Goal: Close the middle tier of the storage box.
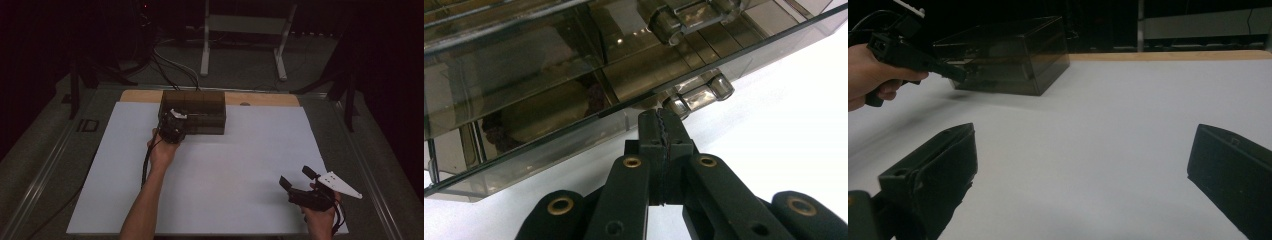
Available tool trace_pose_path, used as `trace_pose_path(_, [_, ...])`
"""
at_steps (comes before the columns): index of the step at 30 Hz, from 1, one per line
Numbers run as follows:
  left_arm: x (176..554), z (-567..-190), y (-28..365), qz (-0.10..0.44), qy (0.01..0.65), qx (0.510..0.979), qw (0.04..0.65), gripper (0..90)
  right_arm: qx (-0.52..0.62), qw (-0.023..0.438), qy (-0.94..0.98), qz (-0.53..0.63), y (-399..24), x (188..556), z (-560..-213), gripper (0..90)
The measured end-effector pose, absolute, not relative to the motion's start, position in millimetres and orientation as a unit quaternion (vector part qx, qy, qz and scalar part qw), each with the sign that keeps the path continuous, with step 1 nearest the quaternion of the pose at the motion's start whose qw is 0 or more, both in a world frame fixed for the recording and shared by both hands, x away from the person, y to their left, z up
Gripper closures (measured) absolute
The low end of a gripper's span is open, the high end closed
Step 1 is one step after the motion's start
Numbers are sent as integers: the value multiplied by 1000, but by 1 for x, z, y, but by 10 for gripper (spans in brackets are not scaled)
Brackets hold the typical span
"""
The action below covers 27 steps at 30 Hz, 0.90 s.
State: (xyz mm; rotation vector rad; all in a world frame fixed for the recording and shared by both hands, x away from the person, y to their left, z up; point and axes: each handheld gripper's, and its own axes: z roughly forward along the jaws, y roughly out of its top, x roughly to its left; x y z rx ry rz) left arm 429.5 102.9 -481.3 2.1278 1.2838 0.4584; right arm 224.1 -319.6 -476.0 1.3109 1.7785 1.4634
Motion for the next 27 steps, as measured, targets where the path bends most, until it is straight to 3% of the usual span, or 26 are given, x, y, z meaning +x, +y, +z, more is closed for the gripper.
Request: trace_pose_path(27, [441, -480, 98, 181, 509, 780, 314, 900, 480, 245, 650, 536, -321, 224, -476, 0])
